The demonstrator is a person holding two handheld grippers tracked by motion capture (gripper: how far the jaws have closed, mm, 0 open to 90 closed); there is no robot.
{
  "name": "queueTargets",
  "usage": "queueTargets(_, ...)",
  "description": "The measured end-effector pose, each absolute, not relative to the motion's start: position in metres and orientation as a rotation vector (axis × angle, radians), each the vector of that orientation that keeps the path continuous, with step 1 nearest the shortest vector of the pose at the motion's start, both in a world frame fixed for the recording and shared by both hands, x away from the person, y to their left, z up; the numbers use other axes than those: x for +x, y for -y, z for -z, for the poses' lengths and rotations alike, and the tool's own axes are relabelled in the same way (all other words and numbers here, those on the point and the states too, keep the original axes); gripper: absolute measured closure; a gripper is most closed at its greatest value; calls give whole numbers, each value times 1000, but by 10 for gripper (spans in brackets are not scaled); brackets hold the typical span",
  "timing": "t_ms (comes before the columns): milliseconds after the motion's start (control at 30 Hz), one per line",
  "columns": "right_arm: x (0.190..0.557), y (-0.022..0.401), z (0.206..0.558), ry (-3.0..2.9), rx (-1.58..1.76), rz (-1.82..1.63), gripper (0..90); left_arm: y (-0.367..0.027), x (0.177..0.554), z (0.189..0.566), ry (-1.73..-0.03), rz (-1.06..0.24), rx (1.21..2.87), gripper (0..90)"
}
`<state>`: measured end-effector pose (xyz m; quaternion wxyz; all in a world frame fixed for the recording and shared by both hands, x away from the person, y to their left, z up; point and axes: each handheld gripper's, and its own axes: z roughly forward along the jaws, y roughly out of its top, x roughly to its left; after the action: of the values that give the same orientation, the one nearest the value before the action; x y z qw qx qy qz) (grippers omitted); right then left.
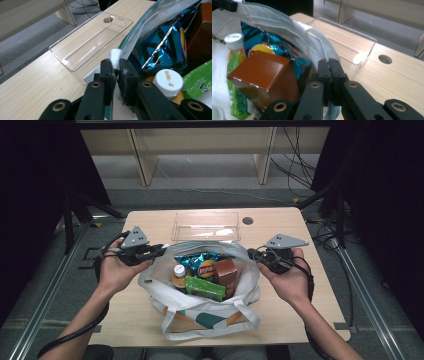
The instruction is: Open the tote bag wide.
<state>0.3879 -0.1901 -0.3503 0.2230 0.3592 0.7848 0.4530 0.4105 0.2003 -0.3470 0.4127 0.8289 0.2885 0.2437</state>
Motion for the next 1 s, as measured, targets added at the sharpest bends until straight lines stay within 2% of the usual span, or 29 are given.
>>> queueTargets(267, 399, 187, 365, -2183, 1037, -1207, 894, -194, 423, 360, -753, -615, 2113, 811)
queueTargets(300, 400, 186, 366, -2207, 1053, -1192, 894, -195, 424, 360, -785, -702, 2118, 811)
queueTargets(500, 407, 182, 381, -2230, 1051, -1140, 893, -191, 433, 376, -801, -707, 2152, 811)
queueTargets(567, 409, 181, 385, -2240, 1056, -1131, 893, -193, 443, 379, -656, -717, 2202, 811)
queueTargets(633, 412, 181, 390, -2236, 1047, -1121, 893, -198, 457, 375, -401, -759, 2326, 812)
queueTargets(700, 413, 181, 392, -2254, 1058, -1115, 893, -196, 451, 384, -546, -707, 2276, 812)
queueTargets(933, 419, 180, 404, -2277, 1030, -1071, 893, -197, 459, 402, -509, -723, 2277, 812)
queueTargets(1000, 421, 179, 407, -2280, 1028, -1062, 893, -199, 466, 403, -384, -773, 2320, 812)
